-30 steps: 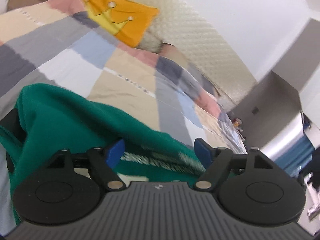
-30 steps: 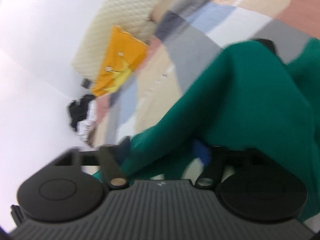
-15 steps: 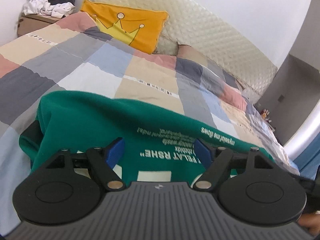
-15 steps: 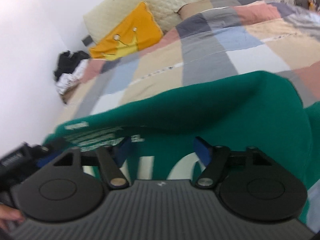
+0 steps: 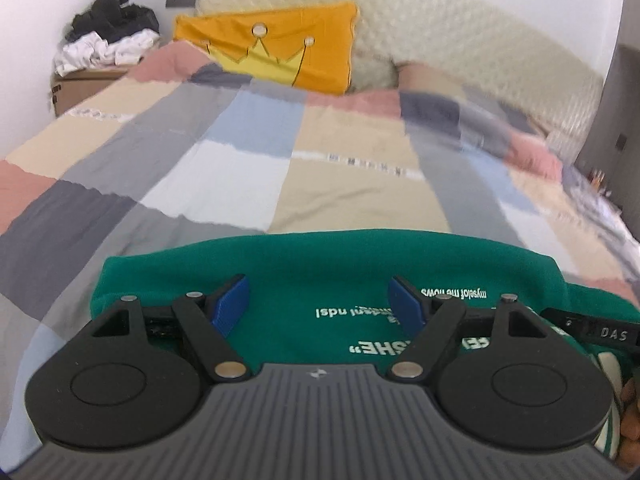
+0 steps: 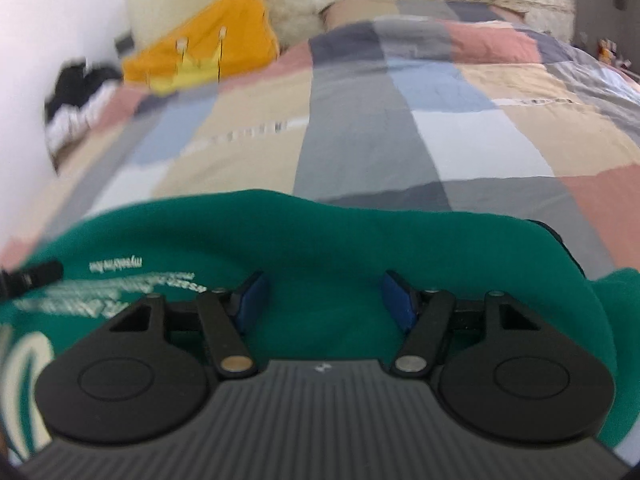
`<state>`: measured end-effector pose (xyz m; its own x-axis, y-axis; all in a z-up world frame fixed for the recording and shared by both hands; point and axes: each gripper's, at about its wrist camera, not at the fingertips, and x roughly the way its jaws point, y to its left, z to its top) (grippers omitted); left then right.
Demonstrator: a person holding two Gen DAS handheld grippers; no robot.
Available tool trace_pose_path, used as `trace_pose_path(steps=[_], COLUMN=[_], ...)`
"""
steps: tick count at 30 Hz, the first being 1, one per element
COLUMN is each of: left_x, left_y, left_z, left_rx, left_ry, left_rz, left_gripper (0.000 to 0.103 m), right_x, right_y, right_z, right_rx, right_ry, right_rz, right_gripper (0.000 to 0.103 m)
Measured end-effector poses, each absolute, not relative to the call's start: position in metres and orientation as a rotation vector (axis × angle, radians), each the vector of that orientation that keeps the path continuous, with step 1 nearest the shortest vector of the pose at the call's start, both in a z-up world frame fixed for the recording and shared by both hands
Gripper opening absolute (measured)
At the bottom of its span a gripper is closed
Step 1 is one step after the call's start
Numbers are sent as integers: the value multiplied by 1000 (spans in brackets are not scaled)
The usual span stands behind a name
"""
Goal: Fold large clothes
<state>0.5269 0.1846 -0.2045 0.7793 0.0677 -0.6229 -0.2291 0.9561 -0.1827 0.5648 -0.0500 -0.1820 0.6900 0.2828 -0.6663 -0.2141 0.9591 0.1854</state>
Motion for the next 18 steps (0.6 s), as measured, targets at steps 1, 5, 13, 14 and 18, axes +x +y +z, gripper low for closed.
trace_pose_path(steps=[1,5,13,14,18], left_x=[530,546,551,550,538], left_y=[187,201,201,201,198], left_z=[-207,-218,-224,-222,-214], left_rx=[-263,-319,-314,-312,-284], left_ry=[670,708,729,725,711], left_rz=[158,145,137,137,134], left_gripper=[80,80,80,80,80], right_x=[569,588,587,586,576], right_y=[-49,-57,-59,-59,-60], right_z=[-185,-198,-208,-207,-195], right_rx=[98,165,191,194,200], right_ry=[779,846,842,835,811], right_rz=[283,302,309,309,302], right_gripper=[66,66,66,66,66])
